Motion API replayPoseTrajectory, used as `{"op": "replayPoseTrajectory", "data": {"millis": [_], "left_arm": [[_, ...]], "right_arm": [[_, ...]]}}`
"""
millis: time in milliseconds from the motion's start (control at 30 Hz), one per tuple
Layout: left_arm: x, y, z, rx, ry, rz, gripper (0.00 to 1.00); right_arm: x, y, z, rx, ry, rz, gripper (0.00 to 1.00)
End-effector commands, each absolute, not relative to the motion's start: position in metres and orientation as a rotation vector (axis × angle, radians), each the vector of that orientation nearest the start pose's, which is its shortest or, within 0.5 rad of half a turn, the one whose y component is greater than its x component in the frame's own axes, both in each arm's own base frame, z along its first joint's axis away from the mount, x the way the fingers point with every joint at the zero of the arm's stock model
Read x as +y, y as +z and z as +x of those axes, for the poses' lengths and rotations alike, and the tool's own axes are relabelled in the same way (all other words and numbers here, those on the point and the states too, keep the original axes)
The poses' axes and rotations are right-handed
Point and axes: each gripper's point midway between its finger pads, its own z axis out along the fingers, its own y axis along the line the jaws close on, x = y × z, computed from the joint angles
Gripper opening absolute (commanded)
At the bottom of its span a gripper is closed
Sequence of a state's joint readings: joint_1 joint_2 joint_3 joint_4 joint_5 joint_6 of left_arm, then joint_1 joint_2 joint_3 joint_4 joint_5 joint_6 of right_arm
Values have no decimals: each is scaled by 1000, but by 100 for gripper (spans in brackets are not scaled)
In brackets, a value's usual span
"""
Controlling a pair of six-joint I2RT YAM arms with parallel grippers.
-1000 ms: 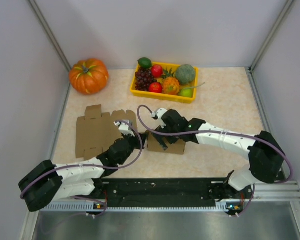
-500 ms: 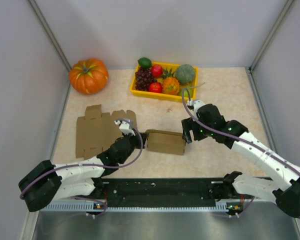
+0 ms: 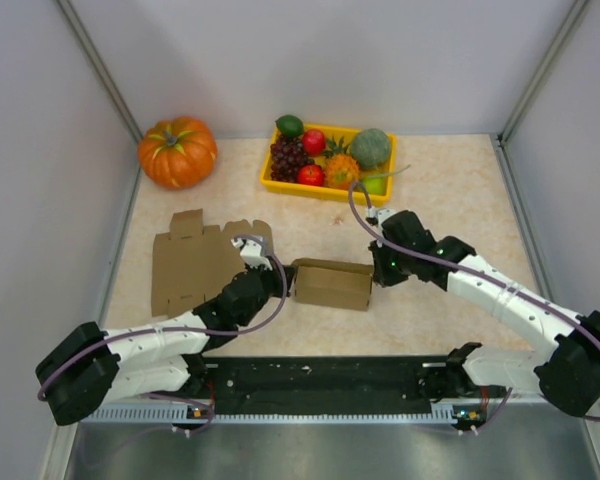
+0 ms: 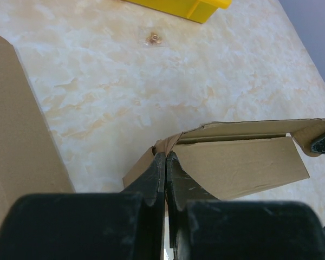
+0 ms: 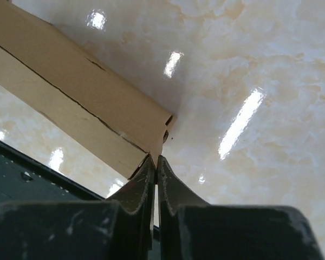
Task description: Fold the paper box
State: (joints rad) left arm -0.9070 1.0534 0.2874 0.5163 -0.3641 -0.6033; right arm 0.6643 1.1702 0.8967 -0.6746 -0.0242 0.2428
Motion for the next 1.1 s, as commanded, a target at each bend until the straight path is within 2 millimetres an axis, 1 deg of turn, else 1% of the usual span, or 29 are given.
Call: {"op": "replayPoseTrajectory", "data": {"millis": [0,100,167,233,300,333,400,433,500,533,567,600,667,700,733,800,933,967,1033,1067], "left_arm": [[-236,91,225,2008,-663,87,0],[-238,93,225,2011,-671,73,0],[-238,93,225,2013,-675,58,0],[-240,93,224,2018,-688,41,0],[-242,92,223,2036,-684,27,0],[-242,91,223,2043,-677,22,0],[-244,90,222,2050,-672,19,0],[-245,90,221,2050,-673,17,0],[-246,87,219,2054,-677,20,0],[-246,86,219,2054,-674,17,0],[-246,85,219,2056,-672,16,0],[-247,83,216,2059,-666,26,0],[-246,83,216,2045,-664,19,0],[-246,80,213,2049,-665,22,0],[-247,82,213,2037,-671,16,0],[-246,78,211,2043,-668,14,0],[-247,76,208,2042,-658,14,0],[-246,76,208,2037,-651,8,0],[-246,73,206,2038,-639,19,0],[-245,72,204,2038,-632,21,0]], "right_arm": [[203,138,215,2525,520,-333,0],[201,133,213,2569,534,-113,0],[200,133,216,2536,514,-53,0],[192,124,216,2532,449,22,0],[191,120,213,2533,449,79,0],[188,120,214,2520,422,101,0],[188,120,211,2497,414,103,0],[184,119,213,2478,384,111,0],[181,112,209,2479,361,113,0],[178,110,210,2465,334,107,0],[178,110,211,2444,316,91,0],[179,106,205,2438,293,48,0],[177,105,207,2394,254,17,0],[174,100,205,2394,236,7,0],[175,99,203,2388,236,-3,0],[175,93,200,2383,237,-6,0],[176,92,197,2358,263,-23,0],[178,96,196,2350,288,-31,3],[183,103,193,2345,336,-60,18],[186,116,193,2317,375,-70,26]]}}
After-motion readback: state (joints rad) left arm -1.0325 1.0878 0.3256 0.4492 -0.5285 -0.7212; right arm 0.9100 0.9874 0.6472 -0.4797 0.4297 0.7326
